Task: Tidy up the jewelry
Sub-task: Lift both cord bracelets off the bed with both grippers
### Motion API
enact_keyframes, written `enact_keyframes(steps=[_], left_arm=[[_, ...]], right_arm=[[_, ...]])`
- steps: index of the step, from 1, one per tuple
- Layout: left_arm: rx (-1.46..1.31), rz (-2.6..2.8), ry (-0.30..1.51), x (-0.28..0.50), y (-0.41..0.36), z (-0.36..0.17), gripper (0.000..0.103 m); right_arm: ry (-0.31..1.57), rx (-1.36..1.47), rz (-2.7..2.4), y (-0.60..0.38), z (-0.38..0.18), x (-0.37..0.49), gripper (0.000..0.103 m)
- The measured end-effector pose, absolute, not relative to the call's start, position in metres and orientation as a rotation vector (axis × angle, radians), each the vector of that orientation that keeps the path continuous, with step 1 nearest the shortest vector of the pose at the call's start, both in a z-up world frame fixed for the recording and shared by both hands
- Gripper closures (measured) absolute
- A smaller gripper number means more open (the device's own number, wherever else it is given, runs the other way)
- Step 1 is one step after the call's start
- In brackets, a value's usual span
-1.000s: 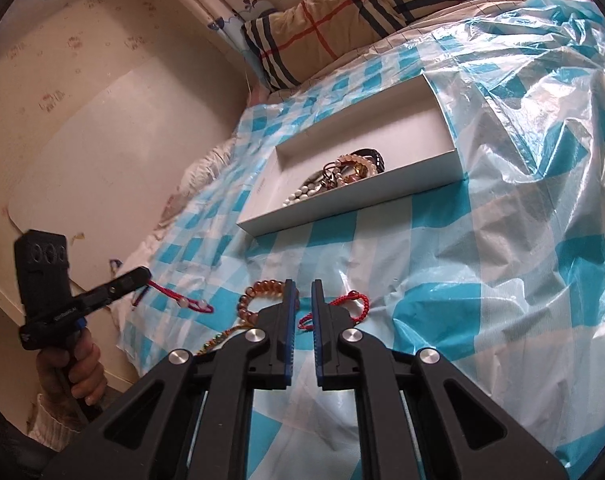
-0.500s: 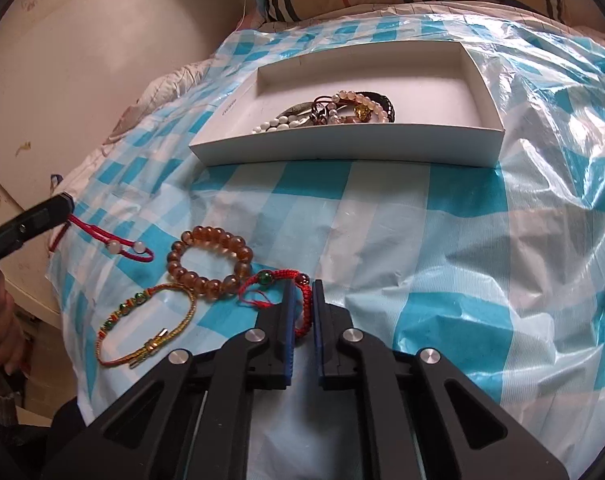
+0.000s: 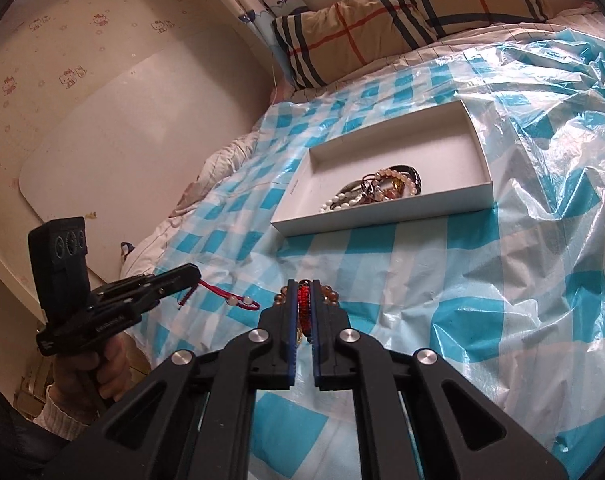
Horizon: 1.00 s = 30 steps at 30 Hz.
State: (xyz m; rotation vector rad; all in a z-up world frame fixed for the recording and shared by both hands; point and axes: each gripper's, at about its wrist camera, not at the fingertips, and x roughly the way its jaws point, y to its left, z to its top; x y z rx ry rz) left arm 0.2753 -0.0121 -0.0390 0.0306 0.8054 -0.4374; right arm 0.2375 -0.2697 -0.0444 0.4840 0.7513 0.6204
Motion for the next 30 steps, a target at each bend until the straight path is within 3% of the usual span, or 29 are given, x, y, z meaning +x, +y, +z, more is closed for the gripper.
enact_keyframes(steps=[12, 30], left_arm=[[0.009, -0.459, 0.782, 0.292, -0.017, -0.032, 0.1], [-0.117, -0.521, 0.764, 0.324, -0.012, -0.025, 0.1]], right_arm=[[0.642, 0.523, 0.637, -0.274, -0.011, 0.259, 0.097], [0.598, 0.552, 0.619, -0.279, -0.009, 0.281, 0.097]])
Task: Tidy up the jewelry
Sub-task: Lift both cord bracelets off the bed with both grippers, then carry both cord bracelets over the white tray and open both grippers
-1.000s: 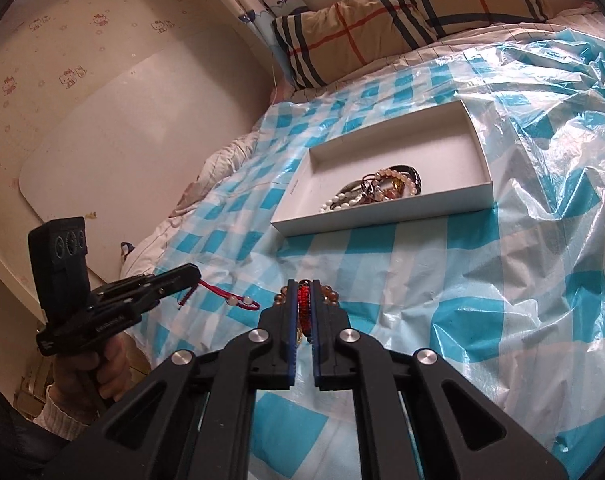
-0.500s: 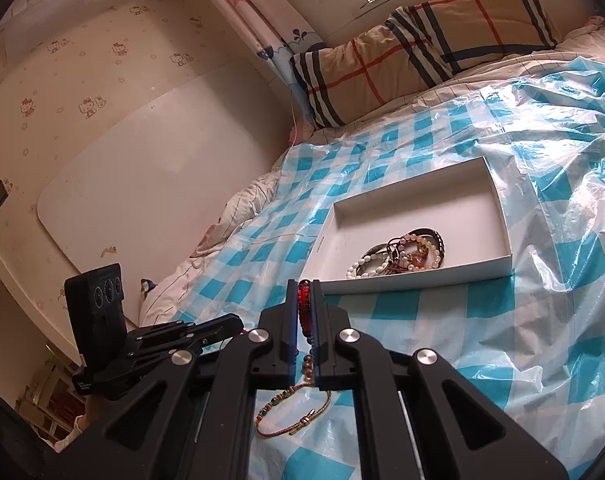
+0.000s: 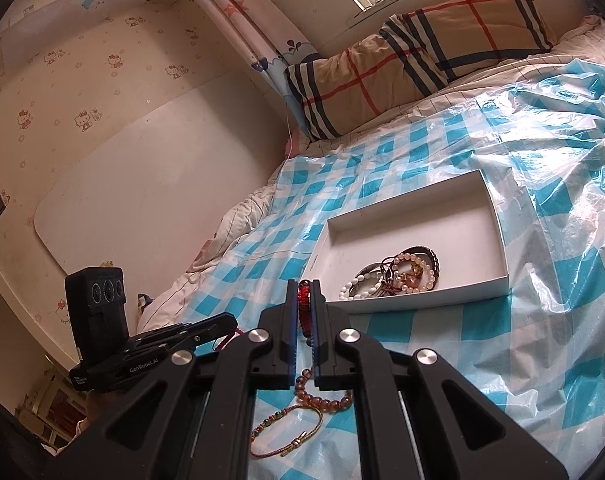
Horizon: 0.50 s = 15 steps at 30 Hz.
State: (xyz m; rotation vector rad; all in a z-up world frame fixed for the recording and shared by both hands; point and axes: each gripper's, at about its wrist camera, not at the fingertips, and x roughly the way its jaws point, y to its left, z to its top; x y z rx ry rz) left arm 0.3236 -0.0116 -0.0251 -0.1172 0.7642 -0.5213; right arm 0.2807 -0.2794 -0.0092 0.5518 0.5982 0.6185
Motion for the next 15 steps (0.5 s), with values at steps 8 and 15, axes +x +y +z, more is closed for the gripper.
enact_keyframes(steps=[8, 15], left_arm=[[-0.128, -0.539, 0.735, 0.349, -0.02, -0.017, 0.1], [-0.139, -0.556, 0.718, 0.37, -0.03, -0.017, 0.1]], right_arm=[[0.578, 0.532, 0.611, -0.273, -0.009, 0.301, 0.097], [0.565, 0.522, 0.609, -0.27, -0.011, 0.319, 0.097]])
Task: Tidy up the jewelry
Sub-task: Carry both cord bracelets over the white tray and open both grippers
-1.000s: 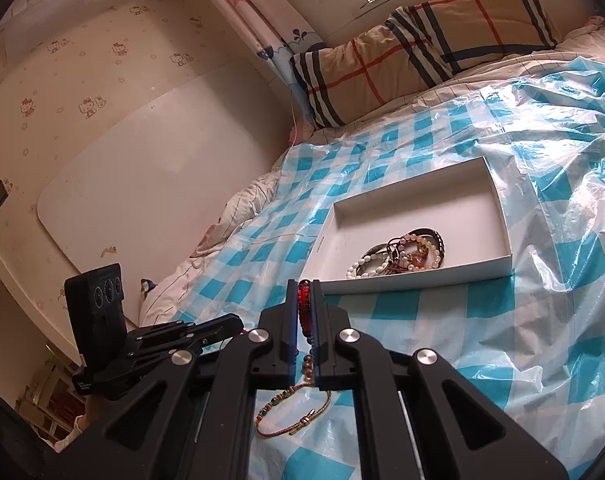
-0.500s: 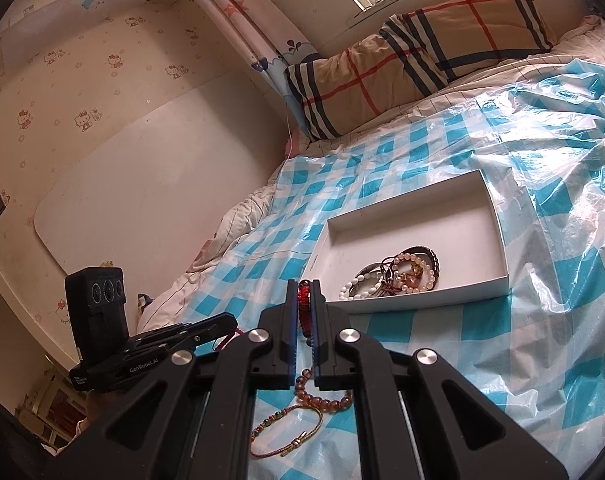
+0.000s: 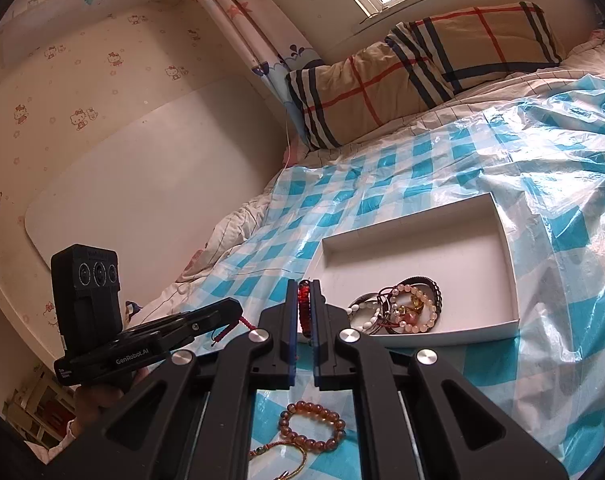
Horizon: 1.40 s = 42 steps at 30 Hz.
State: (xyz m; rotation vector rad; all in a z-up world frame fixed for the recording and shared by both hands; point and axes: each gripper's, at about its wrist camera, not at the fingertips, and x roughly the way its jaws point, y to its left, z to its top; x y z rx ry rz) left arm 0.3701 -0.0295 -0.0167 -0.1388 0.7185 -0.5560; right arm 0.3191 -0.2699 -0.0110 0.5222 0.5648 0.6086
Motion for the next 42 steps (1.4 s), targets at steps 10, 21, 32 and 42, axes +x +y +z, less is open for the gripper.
enact_keyframes(steps=[10, 21, 32, 42], left_arm=[[-0.144, -0.57, 0.715, 0.396, -0.043, -0.024, 0.1], [-0.151, -0.571, 0.704, 0.419, -0.05, -0.026, 0.1], [-0.158, -0.559, 0.723, 0.435, -0.055, -0.041, 0.1], [-0.163, -0.541, 0.746, 0.448, -0.057, -0.054, 0.1]], right_arm=[[0.562, 0.515, 0.611, -0.266, -0.018, 0.341, 0.097], [0.561, 0.531, 0.602, -0.268, -0.027, 0.356, 0.097], [0.579, 0.535, 0.601, -0.262, -0.034, 0.368, 0.097], [0.607, 0.518, 0.593, -0.254, -0.043, 0.38, 0.096]])
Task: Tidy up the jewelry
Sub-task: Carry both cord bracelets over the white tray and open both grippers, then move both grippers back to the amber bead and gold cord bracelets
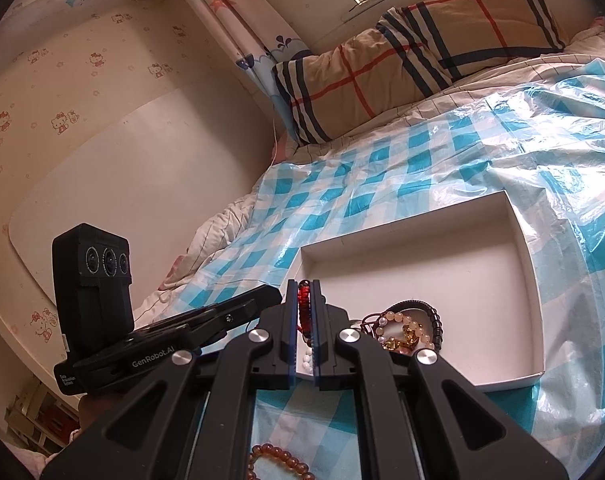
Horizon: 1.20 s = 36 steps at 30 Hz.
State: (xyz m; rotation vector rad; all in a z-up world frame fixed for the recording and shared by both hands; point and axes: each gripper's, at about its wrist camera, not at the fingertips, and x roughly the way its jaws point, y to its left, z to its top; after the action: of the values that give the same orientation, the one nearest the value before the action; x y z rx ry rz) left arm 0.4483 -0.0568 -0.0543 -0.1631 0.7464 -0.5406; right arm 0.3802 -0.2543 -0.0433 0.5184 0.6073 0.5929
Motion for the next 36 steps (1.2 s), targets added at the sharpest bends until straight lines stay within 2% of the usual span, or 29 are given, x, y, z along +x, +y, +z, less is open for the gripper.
enact_keyframes(steps=[2, 5, 12, 17, 27, 36], left_arm=[[-0.16, -0.527, 0.773, 0.454, -0.057, -0.062, 0.099], [-0.17, -0.492, 0.826, 0.462, -0.054, -0.076, 0.091], [-0.16, -0.451, 0.834, 0.459, -0.046, -0.084, 0.061], [-0.126, -0.434, 0.829, 0.45, -0.045, -0.082, 0.056], [-0.049, -0.415, 0.817, 0.422, -0.049, -0.076, 0.049], [0.032, -0.412, 0.8, 0.398, -0.055, -0.067, 0.045]], right_arm=[[0.643, 0.5, 0.554, -0.251, -0.051, 0.386, 0.095], [0.665, 0.486, 0.486, -0.254, -0.06, 0.391, 0.073], [0.674, 0.503, 0.437, -0.268, -0.066, 0.389, 0.071], [0.681, 0.506, 0.431, -0.273, -0.066, 0.38, 0.063], [0.74, 0.517, 0.421, -0.278, -0.075, 0.356, 0.061], [0.825, 0.472, 0.474, -0.262, -0.079, 0.321, 0.056]])
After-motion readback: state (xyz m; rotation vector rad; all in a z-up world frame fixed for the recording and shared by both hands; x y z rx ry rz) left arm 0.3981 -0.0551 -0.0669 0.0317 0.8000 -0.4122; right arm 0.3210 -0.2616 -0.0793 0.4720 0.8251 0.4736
